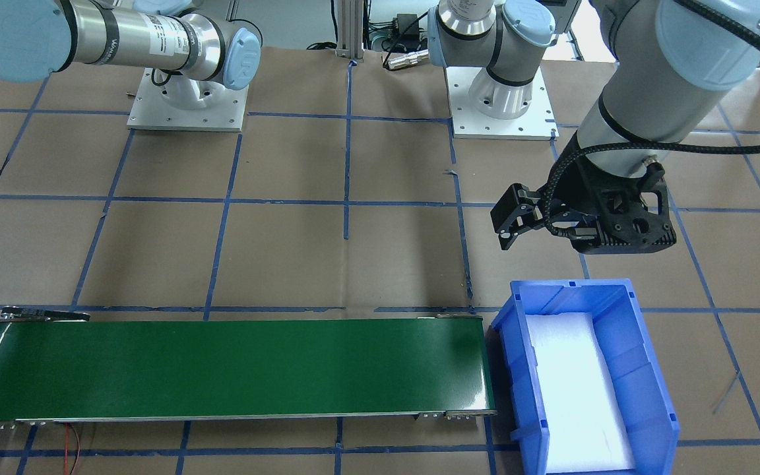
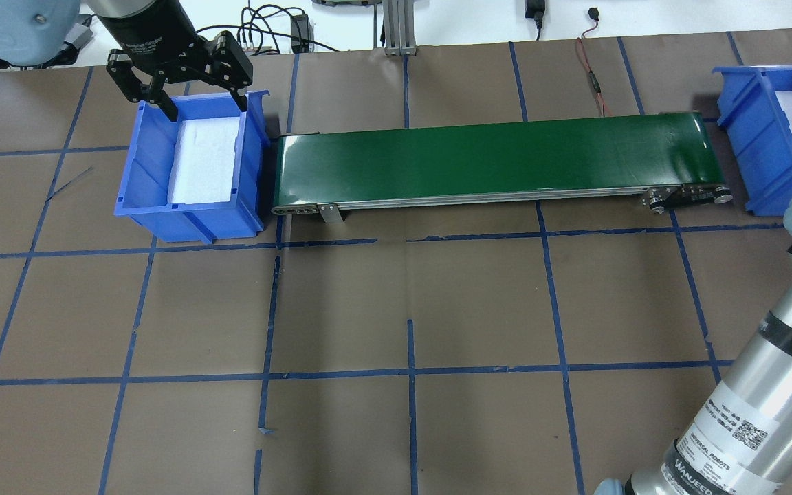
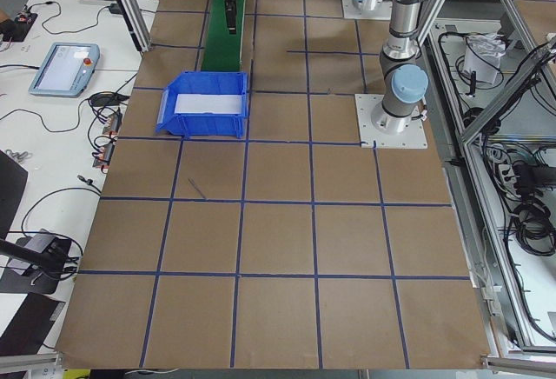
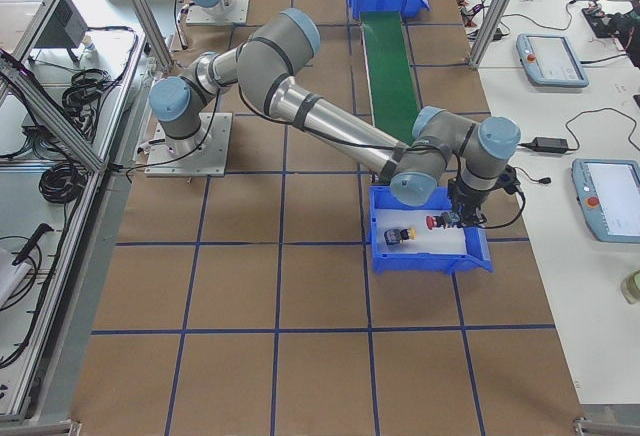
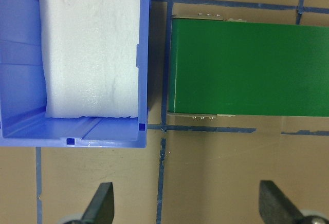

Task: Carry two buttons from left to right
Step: 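Carry the red button into the far blue bin and lower it, then open the right gripper and raise it from the bin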

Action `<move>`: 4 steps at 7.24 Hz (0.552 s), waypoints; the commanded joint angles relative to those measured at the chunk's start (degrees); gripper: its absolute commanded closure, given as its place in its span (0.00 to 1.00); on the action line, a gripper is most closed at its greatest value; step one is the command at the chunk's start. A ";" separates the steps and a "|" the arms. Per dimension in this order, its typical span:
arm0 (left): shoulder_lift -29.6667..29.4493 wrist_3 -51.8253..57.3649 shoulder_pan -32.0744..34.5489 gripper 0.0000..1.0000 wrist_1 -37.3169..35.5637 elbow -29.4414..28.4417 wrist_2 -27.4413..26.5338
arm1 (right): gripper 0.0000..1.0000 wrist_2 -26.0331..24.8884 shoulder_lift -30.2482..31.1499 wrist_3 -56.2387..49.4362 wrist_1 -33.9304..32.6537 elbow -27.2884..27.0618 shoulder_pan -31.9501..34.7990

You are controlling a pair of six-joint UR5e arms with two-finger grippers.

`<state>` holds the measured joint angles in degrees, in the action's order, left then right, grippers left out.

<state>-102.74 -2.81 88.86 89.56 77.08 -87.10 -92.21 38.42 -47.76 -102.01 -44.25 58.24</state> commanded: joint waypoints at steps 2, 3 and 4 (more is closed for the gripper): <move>0.00 0.00 0.00 0.00 0.00 0.00 0.09 | 0.82 0.97 -3.09 0.03 -2.65 0.48 0.12; -0.09 0.00 0.00 0.00 0.00 0.00 0.00 | 0.82 0.98 -4.31 0.03 -3.89 0.56 0.12; 0.00 0.00 0.00 0.00 0.00 0.00 0.09 | 0.82 1.41 -5.28 0.03 -5.20 0.56 0.12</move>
<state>-102.79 -2.81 88.86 89.56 77.08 -87.06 -91.18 34.38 -47.72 -105.66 -43.72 58.35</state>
